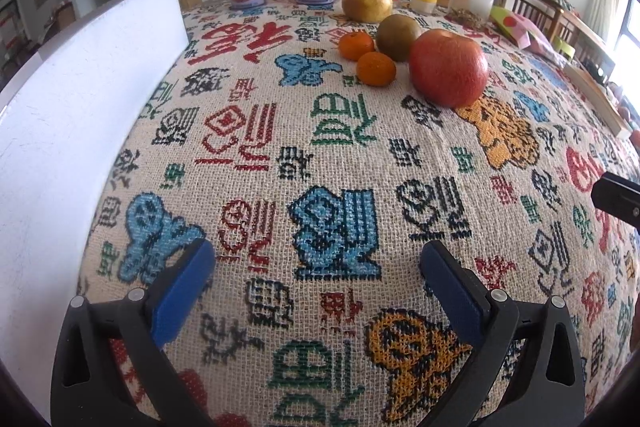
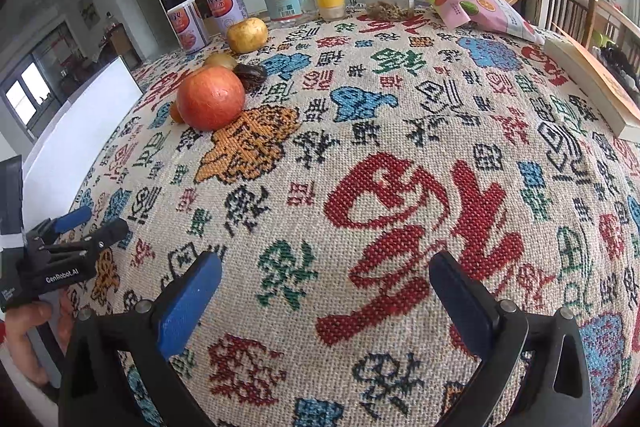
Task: Organize fruits
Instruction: 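Close the right tool on the large red apple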
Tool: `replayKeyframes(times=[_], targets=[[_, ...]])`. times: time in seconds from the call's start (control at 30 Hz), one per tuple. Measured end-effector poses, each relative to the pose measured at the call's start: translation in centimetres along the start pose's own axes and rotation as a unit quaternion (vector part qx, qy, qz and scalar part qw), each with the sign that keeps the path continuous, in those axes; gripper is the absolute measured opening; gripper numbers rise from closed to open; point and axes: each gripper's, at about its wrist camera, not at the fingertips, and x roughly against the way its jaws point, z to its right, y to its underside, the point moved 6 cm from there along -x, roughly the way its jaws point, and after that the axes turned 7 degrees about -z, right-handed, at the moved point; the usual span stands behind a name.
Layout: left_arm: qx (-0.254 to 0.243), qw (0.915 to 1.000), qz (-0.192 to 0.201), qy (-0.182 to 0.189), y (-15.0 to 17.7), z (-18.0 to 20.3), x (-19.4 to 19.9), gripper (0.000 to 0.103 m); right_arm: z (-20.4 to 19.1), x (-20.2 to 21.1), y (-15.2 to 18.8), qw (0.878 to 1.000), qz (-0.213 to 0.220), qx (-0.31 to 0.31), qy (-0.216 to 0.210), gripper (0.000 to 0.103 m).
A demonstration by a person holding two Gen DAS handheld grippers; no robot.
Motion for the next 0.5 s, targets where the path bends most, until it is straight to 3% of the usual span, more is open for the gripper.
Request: replayKeyframes(times=[0.13, 0.2, 0.33, 0.37, 0.4, 0.5], targets=[[0.000, 1.0000, 0.000, 0.000, 0.0, 0.0, 0.0, 0.103, -5.7, -1.9, -5.8, 0.996, 0.042, 0.074, -0.022, 0.103], [0.000, 1.0000, 0.000, 0.000, 0.0, 0.0, 0.0, 0.103, -8.1, -4.4, -8.3, 0.994, 0.032, 0.102, -0.020, 0.103], [0.001, 1.0000, 0.000, 0.001, 0.0, 0.0, 0.0, 0.103, -9.5, -9.1, -11.0, 0.996, -0.004, 0.093, 0.002, 0.102], [0.001, 1.0000, 0.000, 0.001, 0.0, 0.0, 0.0, 0.103, -9.5, -9.7, -11.3, 0.996, -0.007, 0.087, 0.000, 0.095], [0.002, 1.0000, 0.000, 0.001, 0.0, 0.0, 0.0, 0.103, -9.6, -10.0, -11.5, 0.996, -0.010, 0.083, -0.012, 0.070], [0.002, 1.0000, 0.000, 0.002, -0.1, 0.0, 0.0, 0.103, -9.2, -9.8, -11.1, 0.997, -0.023, 0.066, -0.026, 0.070]])
